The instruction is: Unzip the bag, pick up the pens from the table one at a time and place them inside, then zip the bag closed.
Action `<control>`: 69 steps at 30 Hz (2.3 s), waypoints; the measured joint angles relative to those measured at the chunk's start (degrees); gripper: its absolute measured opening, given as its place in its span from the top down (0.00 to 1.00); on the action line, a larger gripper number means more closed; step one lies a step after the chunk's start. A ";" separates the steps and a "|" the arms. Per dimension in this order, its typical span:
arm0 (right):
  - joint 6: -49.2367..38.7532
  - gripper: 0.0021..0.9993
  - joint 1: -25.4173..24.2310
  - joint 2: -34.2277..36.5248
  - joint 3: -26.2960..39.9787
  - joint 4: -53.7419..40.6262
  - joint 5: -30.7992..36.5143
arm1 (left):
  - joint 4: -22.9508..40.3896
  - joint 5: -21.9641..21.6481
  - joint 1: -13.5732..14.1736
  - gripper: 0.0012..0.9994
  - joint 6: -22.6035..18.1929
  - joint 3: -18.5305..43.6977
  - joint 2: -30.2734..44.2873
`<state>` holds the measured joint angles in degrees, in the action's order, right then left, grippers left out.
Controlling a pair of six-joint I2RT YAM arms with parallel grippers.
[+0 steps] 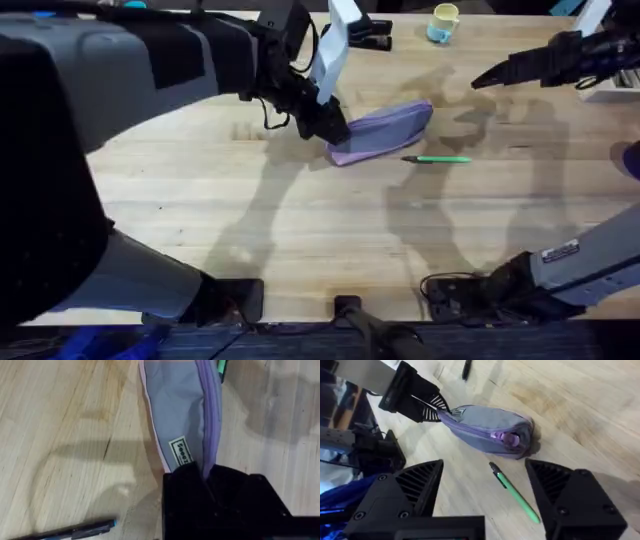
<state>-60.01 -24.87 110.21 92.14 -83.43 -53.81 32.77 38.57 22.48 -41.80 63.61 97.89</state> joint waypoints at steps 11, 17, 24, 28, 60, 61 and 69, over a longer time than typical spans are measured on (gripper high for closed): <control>0.00 0.00 4.16 0.00 -0.04 1.88 8.48 | 0.07 0.02 0.00 0.96 0.00 0.00 0.00; 1.83 0.00 6.96 0.05 -0.04 5.71 12.56 | 0.07 0.00 0.00 0.96 0.00 0.00 0.00; 8.93 0.00 7.33 2.52 -0.04 9.51 13.92 | 0.07 0.02 0.00 0.96 0.00 0.00 0.00; 10.91 0.00 7.28 5.15 -0.04 9.72 12.31 | 0.07 0.00 0.00 0.96 0.00 0.00 0.00; 11.86 0.02 7.90 15.64 -0.07 9.09 -1.59 | 0.07 0.02 0.00 0.96 0.00 0.00 0.00; 11.85 0.04 7.97 15.65 -0.07 8.90 -1.59 | 0.07 0.00 0.00 0.96 0.00 0.00 0.00; 12.02 0.28 8.16 15.65 -0.07 8.47 -1.59 | 0.07 0.00 0.00 0.96 0.00 0.00 0.00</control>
<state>-47.99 -16.71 125.86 92.07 -74.96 -55.40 32.84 38.57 22.48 -41.80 63.61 97.89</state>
